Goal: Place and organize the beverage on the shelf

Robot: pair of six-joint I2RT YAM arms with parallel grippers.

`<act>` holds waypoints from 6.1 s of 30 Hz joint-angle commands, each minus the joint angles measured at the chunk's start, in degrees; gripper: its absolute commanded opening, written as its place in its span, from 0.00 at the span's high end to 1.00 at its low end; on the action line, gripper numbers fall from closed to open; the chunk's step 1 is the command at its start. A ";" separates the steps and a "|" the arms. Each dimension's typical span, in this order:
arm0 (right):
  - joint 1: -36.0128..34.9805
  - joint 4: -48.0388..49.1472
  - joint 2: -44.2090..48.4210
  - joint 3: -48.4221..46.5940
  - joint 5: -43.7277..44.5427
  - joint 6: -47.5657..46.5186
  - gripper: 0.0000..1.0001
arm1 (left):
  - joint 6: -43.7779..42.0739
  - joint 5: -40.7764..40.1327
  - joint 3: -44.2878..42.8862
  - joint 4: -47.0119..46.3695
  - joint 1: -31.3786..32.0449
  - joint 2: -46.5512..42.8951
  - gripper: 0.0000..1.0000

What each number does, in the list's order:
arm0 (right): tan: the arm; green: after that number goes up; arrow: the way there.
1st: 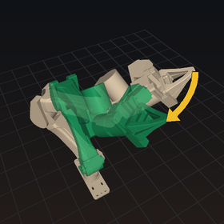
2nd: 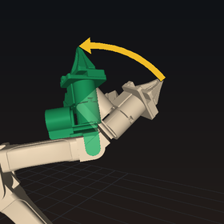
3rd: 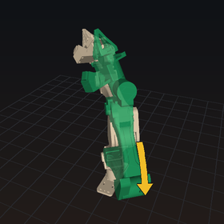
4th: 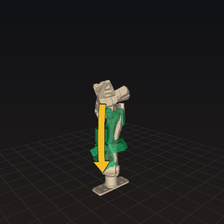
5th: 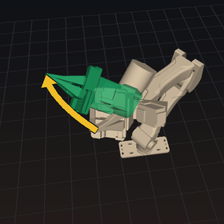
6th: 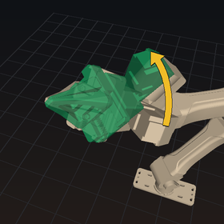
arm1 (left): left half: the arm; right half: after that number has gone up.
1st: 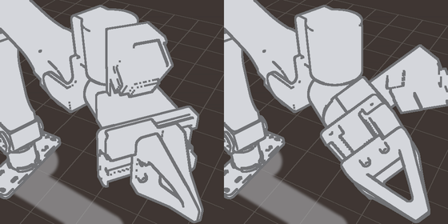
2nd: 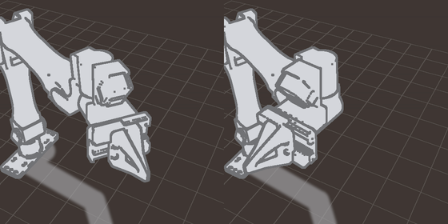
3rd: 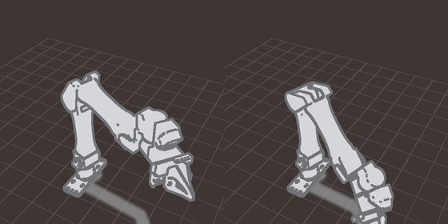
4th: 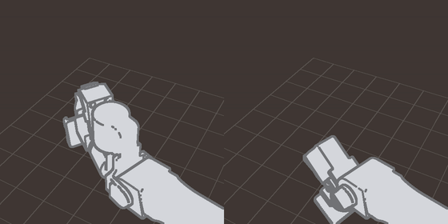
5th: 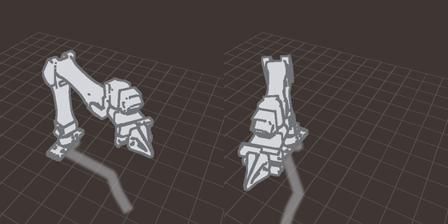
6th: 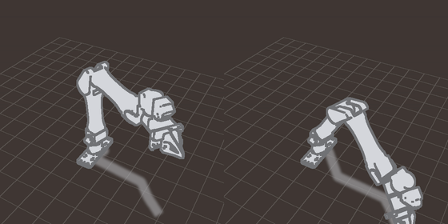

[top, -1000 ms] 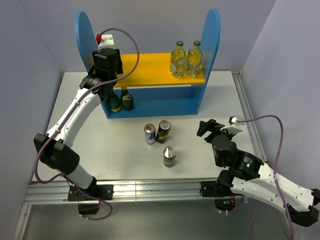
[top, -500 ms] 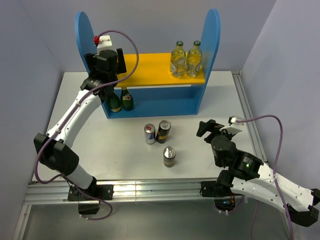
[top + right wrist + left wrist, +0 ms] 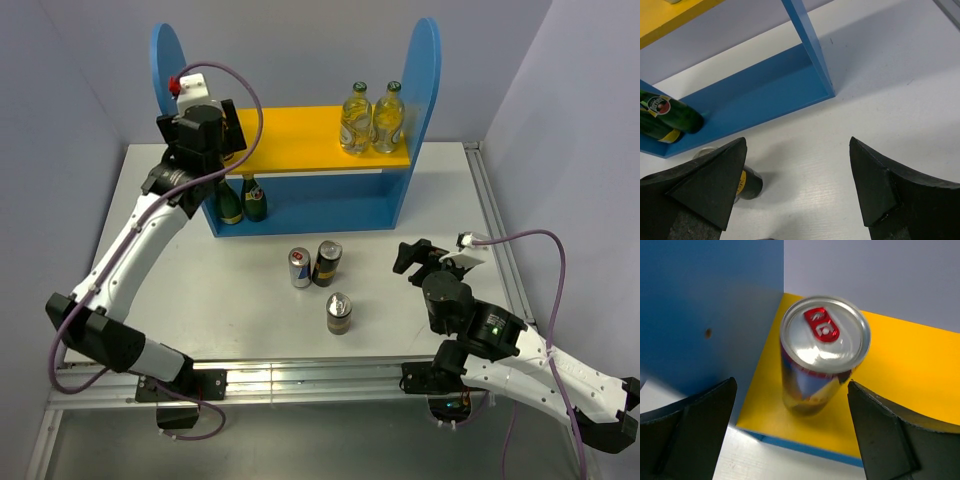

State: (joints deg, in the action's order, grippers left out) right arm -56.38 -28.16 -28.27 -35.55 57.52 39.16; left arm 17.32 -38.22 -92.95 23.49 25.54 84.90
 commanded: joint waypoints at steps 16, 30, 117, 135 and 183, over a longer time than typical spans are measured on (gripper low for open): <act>-0.31 1.27 -0.56 0.31 0.84 0.57 0.11 | 12.20 13.42 42.30 -4.57 19.81 -30.48 0.01; -0.31 0.56 -1.08 0.13 1.46 1.10 0.11 | 17.04 21.60 59.90 -28.40 25.79 -23.30 0.01; -0.31 1.62 0.15 0.83 0.14 0.66 0.11 | -2.20 0.77 -2.59 -12.94 5.22 6.33 0.77; -0.31 1.62 -0.82 0.66 0.31 0.66 0.11 | -0.98 2.62 -3.12 -9.26 5.66 5.63 0.08; -0.31 1.09 -3.28 0.04 1.46 1.19 0.10 | 10.89 36.28 63.33 -54.24 24.38 -5.90 0.01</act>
State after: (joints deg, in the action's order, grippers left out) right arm -56.38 -28.14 -31.11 -35.11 57.47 39.57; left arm 29.32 -4.73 -29.78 -24.97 49.69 77.87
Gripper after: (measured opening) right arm 0.898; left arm 0.993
